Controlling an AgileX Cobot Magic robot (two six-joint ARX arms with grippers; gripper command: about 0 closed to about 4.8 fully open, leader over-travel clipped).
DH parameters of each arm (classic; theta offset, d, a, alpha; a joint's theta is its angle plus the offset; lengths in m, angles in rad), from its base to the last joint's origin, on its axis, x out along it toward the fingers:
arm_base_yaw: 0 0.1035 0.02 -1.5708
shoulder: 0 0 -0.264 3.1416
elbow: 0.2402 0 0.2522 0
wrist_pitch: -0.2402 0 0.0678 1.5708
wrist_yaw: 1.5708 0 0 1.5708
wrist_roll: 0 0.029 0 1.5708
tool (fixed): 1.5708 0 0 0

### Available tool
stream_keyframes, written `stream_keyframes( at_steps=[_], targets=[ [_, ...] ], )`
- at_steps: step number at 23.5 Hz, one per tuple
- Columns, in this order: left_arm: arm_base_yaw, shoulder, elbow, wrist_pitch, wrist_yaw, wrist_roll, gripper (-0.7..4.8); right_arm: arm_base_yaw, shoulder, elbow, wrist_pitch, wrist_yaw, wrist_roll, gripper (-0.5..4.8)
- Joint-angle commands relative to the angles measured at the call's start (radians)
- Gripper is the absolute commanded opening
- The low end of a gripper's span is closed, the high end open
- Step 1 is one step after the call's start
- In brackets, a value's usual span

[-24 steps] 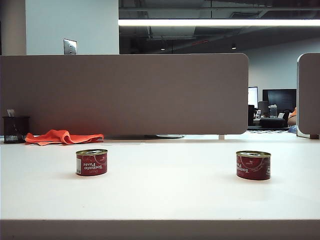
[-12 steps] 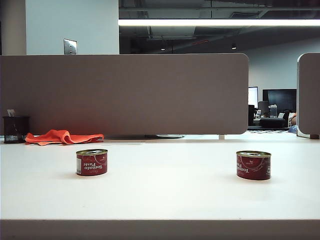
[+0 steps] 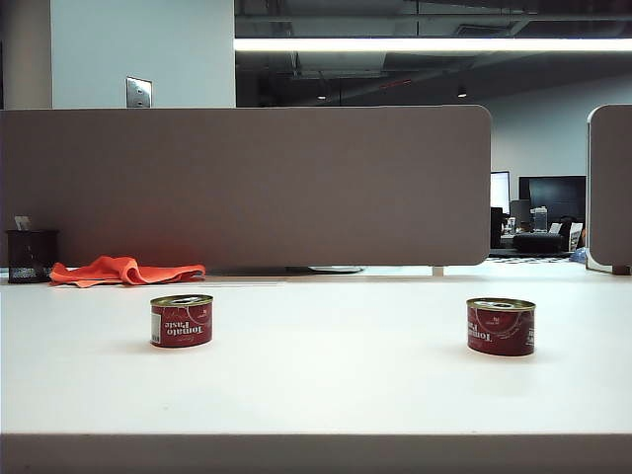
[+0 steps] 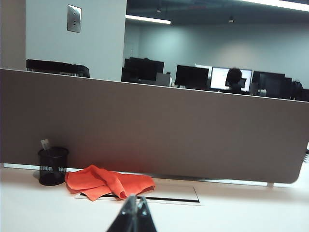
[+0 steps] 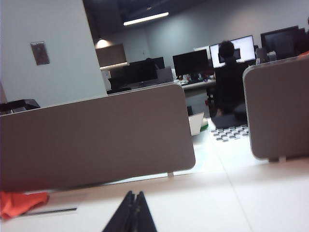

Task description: Stack a can of tomatoes on the right onto the can of tomatoes on the left.

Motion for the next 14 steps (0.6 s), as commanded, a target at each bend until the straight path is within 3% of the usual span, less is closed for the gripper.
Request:
stream_keyframes(
  at_steps=[1, 8, 12, 14],
  targets=[
    [0.0, 0.113, 0.09, -0.029, 0.091, 0.024, -0.05, 0.001, 0.108, 0.139, -0.063, -0.054, -0.087, -0.06],
    [-0.007, 0.385, 0.285, -0.142, 0.259, 0.047, -0.05, 0.018, 0.333, 0.355, -0.103, -0.076, -0.138, -0.06],
    [-0.07, 0.499, 0.357, -0.208, 0.307, 0.068, -0.05, 0.064, 0.457, 0.455, -0.182, -0.075, -0.209, -0.06],
    [-0.127, 0.586, 0.412, -0.315, 0.306, 0.073, -0.05, 0.119, 0.571, 0.519, -0.288, -0.066, -0.236, -0.06]
  ],
)
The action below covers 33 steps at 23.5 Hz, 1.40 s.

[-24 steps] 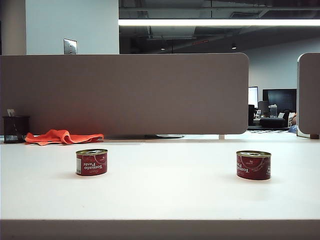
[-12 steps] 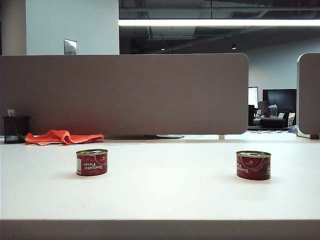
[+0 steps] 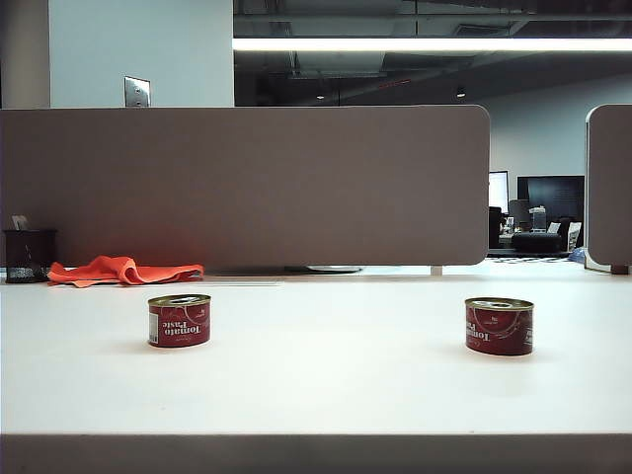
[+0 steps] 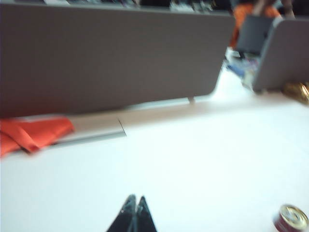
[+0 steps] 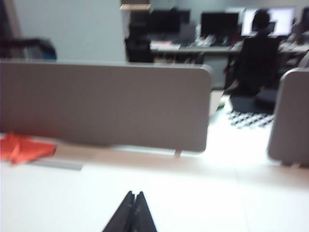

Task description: Stack a can of tomatoes on the right onto the can of tomatoes on the left.

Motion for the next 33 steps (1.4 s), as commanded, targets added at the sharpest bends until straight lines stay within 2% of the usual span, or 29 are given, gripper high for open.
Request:
stream_keyframes(
  at_steps=[1, 3, 7, 9, 12, 13, 16, 17, 20, 23, 33],
  targets=[
    [-0.061, 0.121, 0.084, -0.169, 0.01, 0.017, -0.05, 0.075, 0.153, 0.079, -0.14, 0.019, -0.054, -0.06],
    [-0.094, 0.156, 0.1, -0.209, 0.014, 0.017, -0.05, 0.149, 0.286, 0.111, -0.218, 0.06, -0.058, -0.06],
    [-0.106, 0.156, 0.1, -0.219, 0.062, 0.009, -0.05, 0.186, 0.492, 0.119, -0.26, 0.066, -0.08, -0.05],
    [-0.111, 0.156, 0.1, -0.219, 0.075, 0.001, -0.05, 0.193, 0.556, 0.119, -0.263, 0.066, -0.08, 0.19],
    [-0.112, 0.154, 0.1, -0.22, 0.082, 0.0, -0.03, 0.197, 0.653, 0.119, -0.26, 0.059, -0.079, 1.82],
    [-0.115, 0.154, 0.1, -0.219, 0.091, 0.0, -0.02, 0.197, 0.687, 0.119, -0.257, 0.058, -0.079, 2.59],
    [-0.131, 0.156, 0.1, -0.219, 0.103, 0.001, -0.02, 0.202, 0.765, 0.119, -0.249, 0.059, -0.079, 4.39],
    [-0.132, 0.156, 0.1, -0.219, 0.103, 0.002, -0.02, 0.202, 0.787, 0.119, -0.245, 0.059, -0.078, 4.79],
    [-0.132, 0.156, 0.1, -0.219, 0.104, 0.002, -0.02, 0.202, 0.875, 0.119, -0.23, 0.055, -0.05, 4.79],
    [-0.131, 0.156, 0.1, -0.219, 0.097, 0.002, -0.02, 0.209, 0.959, 0.119, -0.222, -0.009, -0.002, 4.79],
    [-0.131, 0.156, 0.1, -0.222, 0.074, 0.005, -0.02, 0.233, 1.034, 0.119, -0.156, 0.019, -0.021, 4.79]
  ],
)
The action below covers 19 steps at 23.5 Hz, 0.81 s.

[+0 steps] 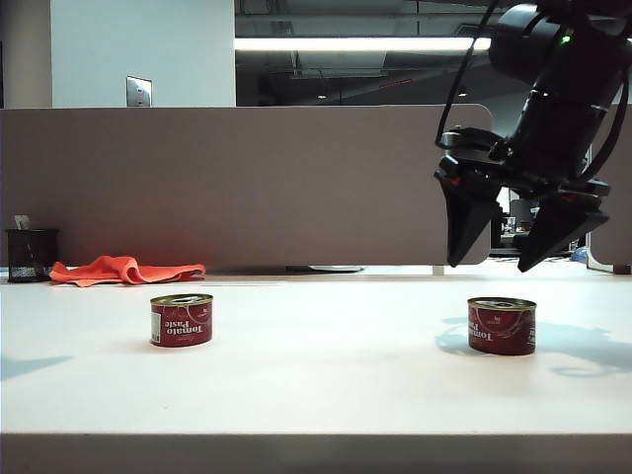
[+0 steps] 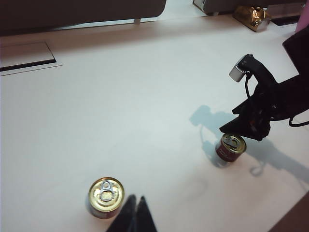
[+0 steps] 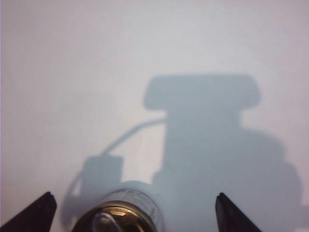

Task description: Stack a can of tomatoes on the right onto the can of tomatoes on the left.

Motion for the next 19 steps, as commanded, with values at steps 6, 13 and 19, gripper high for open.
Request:
stream_keyframes(
  at_steps=[6, 13, 19],
  targets=[
    [0.002, -0.002, 0.007, 0.004, -0.014, 0.005, -0.02, 0.0, 0.053, 0.003, 0.015, -0.023, 0.003, 4.79],
    [0.002, -0.002, 0.007, 0.001, -0.016, 0.03, -0.02, 0.007, 0.092, 0.002, -0.031, -0.01, 0.014, 4.79],
    [0.002, -0.002, 0.007, 0.001, -0.031, 0.031, -0.02, 0.018, 0.092, 0.002, -0.117, -0.006, 0.015, 4.79]
  ],
)
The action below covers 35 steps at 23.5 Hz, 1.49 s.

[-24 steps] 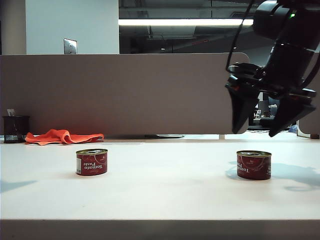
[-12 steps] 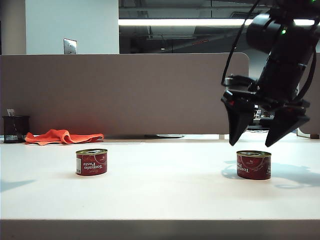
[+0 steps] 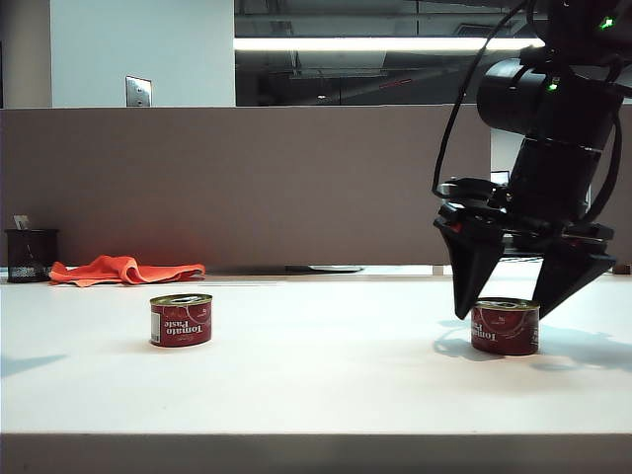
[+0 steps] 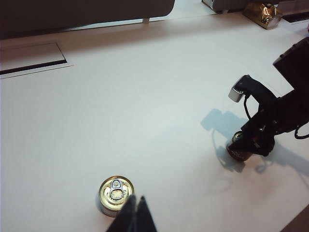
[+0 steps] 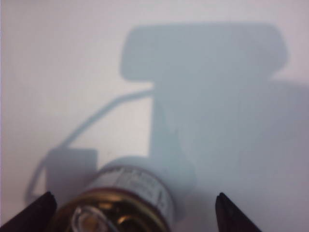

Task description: Stack a can of tomatoes on the right onto the can of tomatoes on the left.

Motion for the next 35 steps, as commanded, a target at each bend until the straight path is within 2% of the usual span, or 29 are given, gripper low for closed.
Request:
stream_keyframes(
  at_steps=[1, 9, 14, 20, 23, 28, 35],
  targets=[
    [0.001, -0.002, 0.007, 0.006, -0.002, 0.008, -0.02, 0.003, -0.006, 0.003, -0.053, 0.003, 0.003, 4.79],
    [0.001, -0.002, 0.007, 0.006, -0.029, 0.028, -0.03, 0.003, -0.006, 0.003, -0.057, 0.006, 0.003, 4.79],
    [0.001, -0.003, 0.007, 0.006, -0.136, 0.045, -0.04, 0.003, -0.006, 0.003, -0.061, 0.006, 0.003, 3.63],
    [0.001, -0.004, 0.007, 0.019, -0.185, 0.068, -0.04, 0.003, -0.006, 0.003, -0.058, 0.007, 0.003, 2.59],
    [0.001, -0.004, 0.007, 0.064, -0.185, 0.068, -0.03, 0.004, -0.007, 0.019, -0.043, 0.01, 0.003, 2.59],
    [0.001, -0.004, 0.007, 0.085, -0.185, 0.068, -0.04, 0.042, -0.007, 0.143, -0.072, 0.002, 0.003, 2.59],
    [0.001, -0.004, 0.007, 0.087, -0.185, 0.068, -0.04, 0.208, -0.005, 0.306, -0.033, 0.016, 0.011, 2.6]
  ],
)
